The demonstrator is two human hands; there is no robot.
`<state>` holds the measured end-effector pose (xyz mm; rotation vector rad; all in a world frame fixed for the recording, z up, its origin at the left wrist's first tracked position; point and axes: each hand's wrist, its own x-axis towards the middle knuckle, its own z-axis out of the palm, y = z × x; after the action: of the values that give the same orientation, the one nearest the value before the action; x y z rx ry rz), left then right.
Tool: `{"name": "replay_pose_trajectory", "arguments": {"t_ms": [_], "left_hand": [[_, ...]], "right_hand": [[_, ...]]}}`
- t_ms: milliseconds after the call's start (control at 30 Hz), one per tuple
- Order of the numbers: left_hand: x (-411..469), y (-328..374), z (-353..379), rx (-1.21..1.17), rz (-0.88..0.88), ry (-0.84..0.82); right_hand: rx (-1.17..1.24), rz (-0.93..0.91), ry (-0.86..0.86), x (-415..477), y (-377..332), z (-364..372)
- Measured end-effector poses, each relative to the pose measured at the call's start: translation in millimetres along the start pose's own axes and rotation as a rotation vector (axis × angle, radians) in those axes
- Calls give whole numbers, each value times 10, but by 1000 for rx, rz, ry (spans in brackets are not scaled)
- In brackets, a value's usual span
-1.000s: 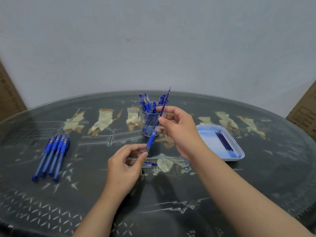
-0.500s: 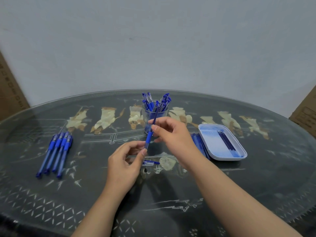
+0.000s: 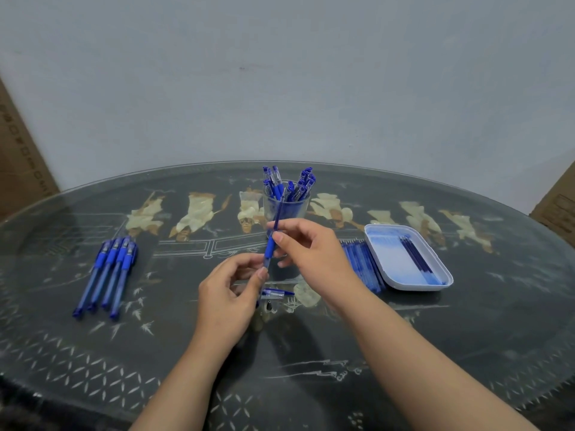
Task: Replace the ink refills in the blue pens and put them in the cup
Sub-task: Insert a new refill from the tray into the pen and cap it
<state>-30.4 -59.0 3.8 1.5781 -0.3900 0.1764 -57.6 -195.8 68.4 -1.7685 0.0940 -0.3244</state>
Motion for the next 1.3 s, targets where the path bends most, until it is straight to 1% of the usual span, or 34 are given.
{"name": "replay_pose_trajectory", "arguments": {"t_ms": [133,200,233,300,367,433,500,567,700,800,867,933,1100,1300], "left_hand": [[-2,2,-1,2,-8,3],[-5,4,-9,7,-15,13],[-8,10,-14,6,-20,23],[-12,30,-26,-15,-39,61],[-15,53,-35,-33,-59,98],[-44,85,-34,-42,-82,104],[-98,115,-22,-42,-95,87],[-145,127,-13,-29,-88,80],[-190,117,-11,12,-73,75],[-204,112,-7,37,-49,68],[-202,95,-4,68,-23,59],[-188,69,-1,81,-11,50],[-129,44,2,122,7,34],[-53,12,10,122,9,11]], "right_hand": [[8,3,11,-20,43,-1],[-54,3,41,-68,140,-8],[-131,-8,58,-107,214,-8],[-383,-58,64,-215,387,5],[-631,-119,16,-319,538,43],[-772,-147,-37,-382,634,95],[-817,-158,-41,-397,662,134],[-727,-148,8,-381,645,147],[-267,-13,164,-335,451,78],[161,39,173,-308,194,38],[321,22,159,-287,57,31],[346,4,141,-275,-27,27],[324,0,130,-216,-93,-19],[255,19,67,-139,-83,-115]]}}
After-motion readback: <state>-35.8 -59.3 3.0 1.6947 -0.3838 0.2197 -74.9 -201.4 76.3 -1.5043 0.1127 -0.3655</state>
